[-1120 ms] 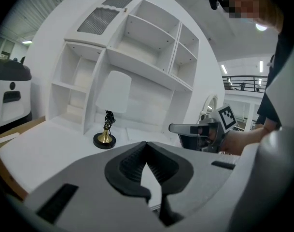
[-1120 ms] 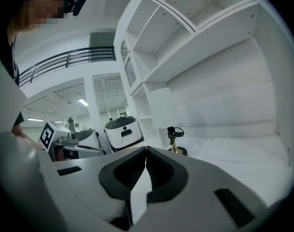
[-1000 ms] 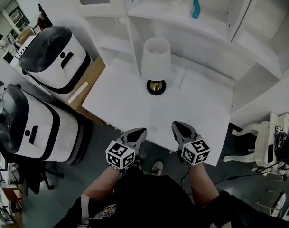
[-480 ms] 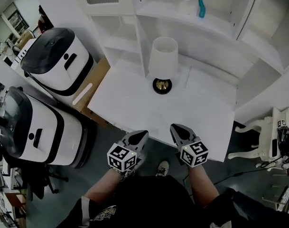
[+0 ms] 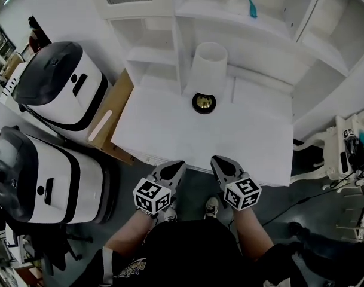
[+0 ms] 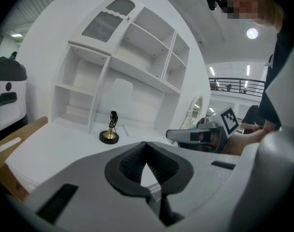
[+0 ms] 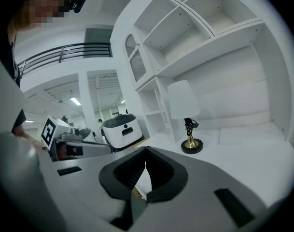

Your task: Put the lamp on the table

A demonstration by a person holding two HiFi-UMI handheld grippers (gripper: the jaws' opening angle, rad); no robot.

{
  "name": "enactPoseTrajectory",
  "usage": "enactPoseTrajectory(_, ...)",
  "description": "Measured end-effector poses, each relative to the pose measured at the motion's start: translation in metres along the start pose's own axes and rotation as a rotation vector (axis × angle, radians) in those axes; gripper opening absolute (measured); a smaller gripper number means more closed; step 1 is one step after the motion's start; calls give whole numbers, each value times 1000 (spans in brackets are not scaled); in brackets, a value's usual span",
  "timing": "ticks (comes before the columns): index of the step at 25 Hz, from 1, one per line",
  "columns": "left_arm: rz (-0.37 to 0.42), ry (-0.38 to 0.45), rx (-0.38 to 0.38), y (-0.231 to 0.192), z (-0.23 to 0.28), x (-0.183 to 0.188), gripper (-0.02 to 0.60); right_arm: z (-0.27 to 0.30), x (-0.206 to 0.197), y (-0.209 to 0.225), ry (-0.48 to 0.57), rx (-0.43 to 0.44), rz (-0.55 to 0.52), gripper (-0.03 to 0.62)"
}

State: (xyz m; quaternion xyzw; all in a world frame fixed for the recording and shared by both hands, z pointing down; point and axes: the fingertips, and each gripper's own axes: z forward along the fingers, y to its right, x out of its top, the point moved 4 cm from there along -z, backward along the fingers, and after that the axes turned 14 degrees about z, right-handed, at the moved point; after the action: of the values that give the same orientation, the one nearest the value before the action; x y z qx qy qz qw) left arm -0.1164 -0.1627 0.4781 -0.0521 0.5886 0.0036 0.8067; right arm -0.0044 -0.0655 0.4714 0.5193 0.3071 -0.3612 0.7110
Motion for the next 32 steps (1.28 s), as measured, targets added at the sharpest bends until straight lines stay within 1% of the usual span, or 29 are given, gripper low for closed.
enactPoseTrajectory(13, 22, 5, -110, -3, -43, -23, 6, -13, -44, -50, 54, -101, 20, 26)
enactPoseTrajectory(23, 30, 9, -135, 0, -70, -31, 6, -18, -62, -79, 70, -116, 18, 26)
enactPoseTrajectory(32, 31, 8, -133, -1, -86, -38, 6, -16, -72, -93, 62, -112, 7, 25)
